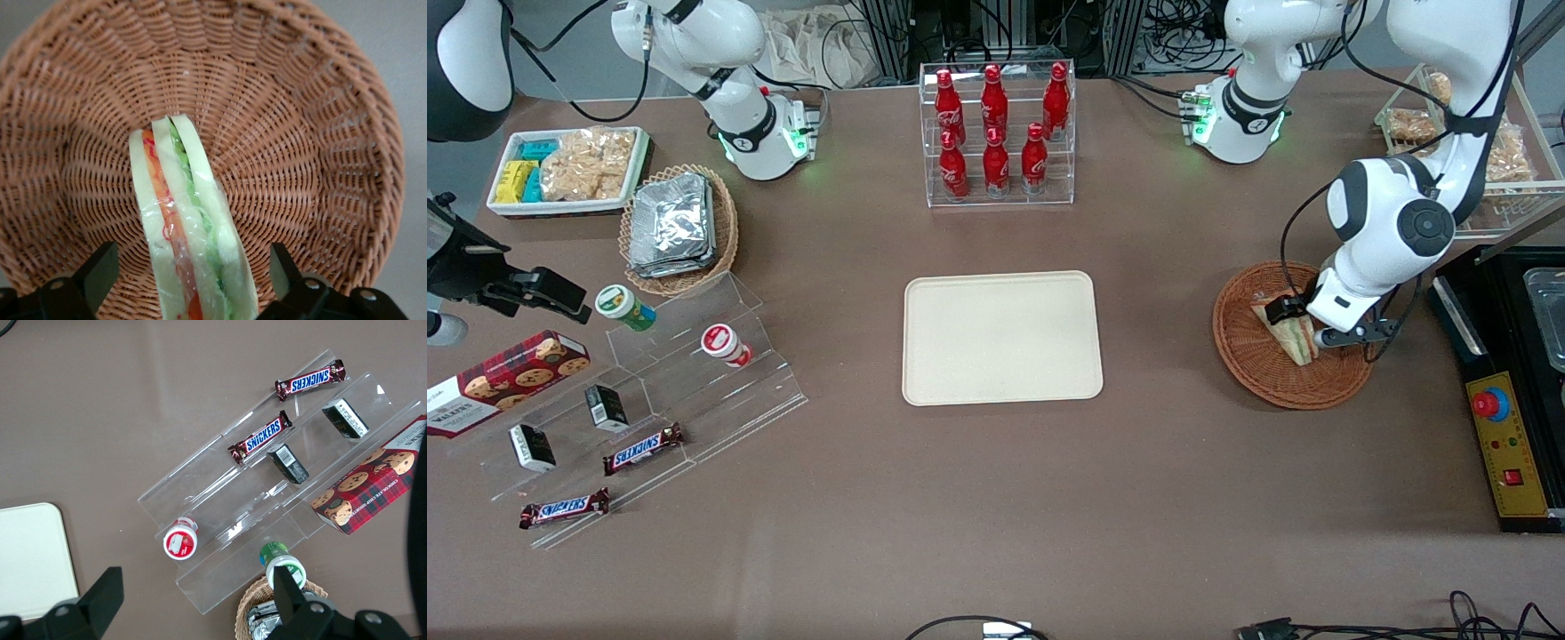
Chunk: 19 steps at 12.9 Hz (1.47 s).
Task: Place sandwich from basket to tray
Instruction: 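Lower the open left gripper over the wrapped sandwich in the basket, then close the left gripper on the sandwich and lift it from the basket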
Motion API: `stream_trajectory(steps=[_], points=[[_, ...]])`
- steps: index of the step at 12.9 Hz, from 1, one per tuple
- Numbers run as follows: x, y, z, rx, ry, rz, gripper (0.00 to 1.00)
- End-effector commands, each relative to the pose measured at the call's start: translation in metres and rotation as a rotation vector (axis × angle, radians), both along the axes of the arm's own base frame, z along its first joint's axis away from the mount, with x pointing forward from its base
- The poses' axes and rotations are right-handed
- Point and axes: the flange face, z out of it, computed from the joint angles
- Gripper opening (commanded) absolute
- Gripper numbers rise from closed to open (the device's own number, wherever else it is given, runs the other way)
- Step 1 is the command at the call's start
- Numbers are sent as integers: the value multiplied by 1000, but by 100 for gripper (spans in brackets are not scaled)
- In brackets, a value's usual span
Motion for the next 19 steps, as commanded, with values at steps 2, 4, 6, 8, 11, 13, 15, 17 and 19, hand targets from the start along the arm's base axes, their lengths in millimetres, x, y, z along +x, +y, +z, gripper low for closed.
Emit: stream_trajectory(steps=[2,4,6,8,11,13,15,17,19], points=[[-1,0,-9,1,-14,6,74],[-1,0,-9,0,-14,1,8],[-1,-2,-9,0,-13,-3,6],[0,-2,-5,1,-14,-2,6],[7,-8,28,11,-21,-19,7],[28,-19,73,18,-6,-42,8],[62,-26,129,19,32,-54,11],[89,-26,173,23,4,-58,12],[109,-20,194,84,10,-90,12]])
